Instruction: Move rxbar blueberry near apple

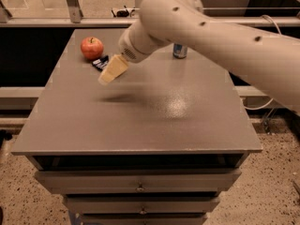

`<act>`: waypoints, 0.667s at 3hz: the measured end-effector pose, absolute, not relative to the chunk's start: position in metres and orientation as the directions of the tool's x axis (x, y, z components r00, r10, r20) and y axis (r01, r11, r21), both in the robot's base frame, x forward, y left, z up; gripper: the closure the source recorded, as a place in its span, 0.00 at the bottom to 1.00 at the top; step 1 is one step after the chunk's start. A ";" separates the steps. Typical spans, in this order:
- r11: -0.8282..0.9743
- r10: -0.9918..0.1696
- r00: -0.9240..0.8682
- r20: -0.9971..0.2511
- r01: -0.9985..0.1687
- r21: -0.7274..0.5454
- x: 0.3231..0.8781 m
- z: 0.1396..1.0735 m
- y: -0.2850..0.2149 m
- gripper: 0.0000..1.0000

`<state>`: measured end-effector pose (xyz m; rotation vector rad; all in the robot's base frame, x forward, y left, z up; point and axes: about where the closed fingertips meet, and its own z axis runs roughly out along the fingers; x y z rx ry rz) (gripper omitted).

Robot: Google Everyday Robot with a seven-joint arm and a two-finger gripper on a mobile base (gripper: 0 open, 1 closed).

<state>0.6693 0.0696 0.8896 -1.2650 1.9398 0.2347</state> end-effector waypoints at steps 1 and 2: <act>0.460 -0.609 -0.140 -0.781 -0.864 -0.204 0.620 0.920 0.031 0.00; 0.491 -0.588 -0.150 -0.795 -0.848 -0.203 0.618 0.926 0.005 0.00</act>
Offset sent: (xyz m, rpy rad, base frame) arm -0.0344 -0.0253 0.0224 0.0849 -0.0075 0.0440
